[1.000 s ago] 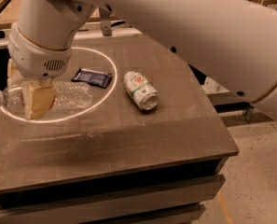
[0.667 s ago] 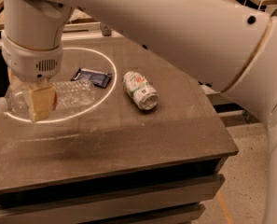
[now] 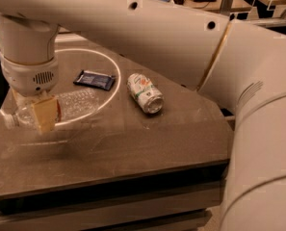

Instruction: Knock water bottle over

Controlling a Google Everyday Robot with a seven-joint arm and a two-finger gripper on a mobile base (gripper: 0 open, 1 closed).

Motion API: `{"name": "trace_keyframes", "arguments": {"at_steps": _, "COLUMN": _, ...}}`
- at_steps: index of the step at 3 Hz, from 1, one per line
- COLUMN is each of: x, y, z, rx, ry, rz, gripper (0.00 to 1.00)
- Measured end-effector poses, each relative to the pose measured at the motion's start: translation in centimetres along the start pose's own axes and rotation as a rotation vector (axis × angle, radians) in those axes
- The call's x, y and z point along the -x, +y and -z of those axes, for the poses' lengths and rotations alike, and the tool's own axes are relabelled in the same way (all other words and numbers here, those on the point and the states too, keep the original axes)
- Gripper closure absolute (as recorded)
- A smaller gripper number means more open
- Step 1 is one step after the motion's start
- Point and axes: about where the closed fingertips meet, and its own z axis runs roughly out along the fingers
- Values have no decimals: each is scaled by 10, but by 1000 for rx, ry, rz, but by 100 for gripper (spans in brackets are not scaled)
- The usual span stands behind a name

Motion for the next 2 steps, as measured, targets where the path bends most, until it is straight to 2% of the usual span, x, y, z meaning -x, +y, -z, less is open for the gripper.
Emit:
{"name": "trace_keyframes", "arguments": {"at_steps": 1, "x": -2, "y": 5, "z": -17, "rx": 55, "ry": 8, "rz": -45, "gripper": 85}}
{"name": "trace_keyframes", "arguments": {"at_steps": 2, "x": -2, "y": 7, "z": -29, "rx": 82, "ry": 4, "rz": -97, "gripper": 62}}
